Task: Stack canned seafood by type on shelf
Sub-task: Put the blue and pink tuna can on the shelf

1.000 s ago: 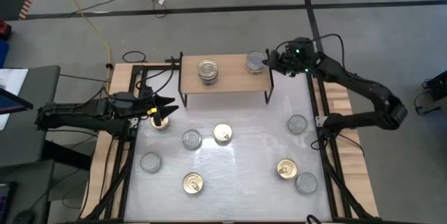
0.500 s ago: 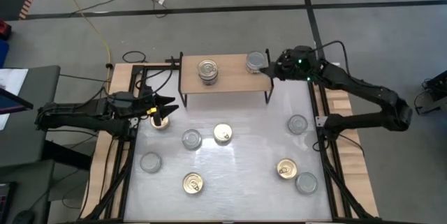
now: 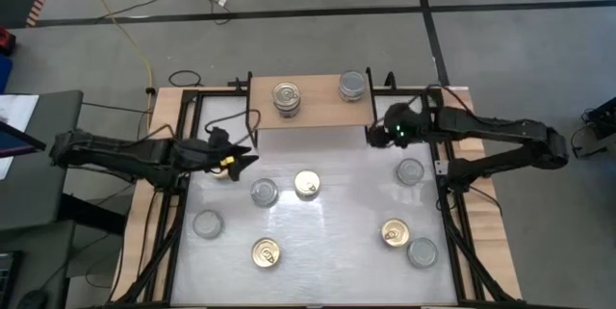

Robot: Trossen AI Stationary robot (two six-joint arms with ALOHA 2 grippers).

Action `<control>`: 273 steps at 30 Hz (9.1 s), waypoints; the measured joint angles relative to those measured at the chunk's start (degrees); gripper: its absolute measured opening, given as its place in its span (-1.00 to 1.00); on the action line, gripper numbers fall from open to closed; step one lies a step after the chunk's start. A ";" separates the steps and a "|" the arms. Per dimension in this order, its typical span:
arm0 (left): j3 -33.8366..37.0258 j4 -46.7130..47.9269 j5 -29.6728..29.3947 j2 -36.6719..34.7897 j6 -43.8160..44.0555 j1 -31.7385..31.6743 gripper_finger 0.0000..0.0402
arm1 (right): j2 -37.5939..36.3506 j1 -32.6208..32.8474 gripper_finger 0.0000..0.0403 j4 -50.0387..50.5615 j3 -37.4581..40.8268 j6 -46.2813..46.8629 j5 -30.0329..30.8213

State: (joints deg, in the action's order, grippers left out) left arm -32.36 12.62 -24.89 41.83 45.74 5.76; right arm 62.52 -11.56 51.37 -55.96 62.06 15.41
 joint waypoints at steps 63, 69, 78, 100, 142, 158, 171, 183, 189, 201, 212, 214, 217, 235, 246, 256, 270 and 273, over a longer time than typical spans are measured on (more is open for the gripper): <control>-29.97 19.37 -7.34 55.66 81.61 44.08 0.19 | 21.20 39.75 0.31 -33.98 8.68 5.42 -3.60; -29.94 16.00 -15.33 55.34 78.92 44.88 0.19 | 21.20 39.18 0.31 -33.92 8.68 5.11 -3.55; -29.94 19.73 -14.17 53.78 80.91 46.05 0.19 | 21.18 38.42 0.31 -33.85 8.68 4.04 -3.53; -27.21 4.74 -3.28 60.54 82.11 41.83 0.19 | 21.16 38.42 0.31 -34.13 8.66 3.89 -3.53; -27.19 -16.83 -12.91 65.78 59.73 28.52 0.19 | 39.95 33.48 -0.02 -63.47 5.22 7.06 -3.81; -27.19 -19.87 -12.74 65.76 54.24 27.73 0.19 | 39.90 32.03 -0.59 -59.89 5.27 6.45 -4.25; -27.26 -22.89 -12.59 65.70 58.66 29.15 0.19 | 39.78 31.99 -0.73 -56.63 5.18 6.70 -4.16; -27.26 -16.33 -9.04 65.96 75.86 29.01 0.19 | 39.79 32.01 -0.74 -55.19 5.16 6.47 -4.16; -27.26 -16.48 -8.92 65.96 76.04 26.74 0.19 | 39.80 32.01 -0.74 -54.17 5.18 6.49 -4.22; -27.26 -16.92 -5.42 66.02 71.75 23.83 0.19 | 39.87 32.01 -0.74 -53.31 5.25 6.91 -4.96; -27.20 -21.33 -5.48 66.11 66.31 21.92 0.19 | 39.92 32.01 -0.74 -52.65 5.34 7.05 -5.22; -27.28 -21.71 -6.21 66.08 66.56 21.85 0.19 | 40.28 32.06 -0.74 -52.44 5.36 7.04 -6.03; -27.23 -21.87 -2.23 66.13 66.77 21.95 0.19 | 40.34 32.14 -0.74 -50.44 5.64 7.27 -6.11; -27.21 -25.35 -5.08 66.11 62.70 24.06 0.19 | 26.70 31.29 -0.74 -32.72 5.66 0.72 -1.07; -27.21 -26.25 -3.93 66.11 55.88 23.77 0.19 | 17.65 34.45 -0.74 -15.08 5.60 -5.78 -3.42; -27.21 -25.03 -3.93 66.09 54.20 23.77 0.19 | 17.48 38.75 -0.74 -15.80 5.55 -5.52 -3.42; -27.48 -43.29 -4.01 66.05 37.71 20.90 0.19 | 19.28 41.59 -0.74 -17.40 5.61 -3.43 -2.61; -31.57 -39.85 -3.67 66.05 31.06 20.42 0.19 | 19.28 41.59 -0.74 -17.45 5.60 -2.46 -2.53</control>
State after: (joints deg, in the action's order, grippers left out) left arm -63.93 -27.23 -28.56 107.87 76.81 26.19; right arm 81.80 30.02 33.92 -50.37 59.60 12.88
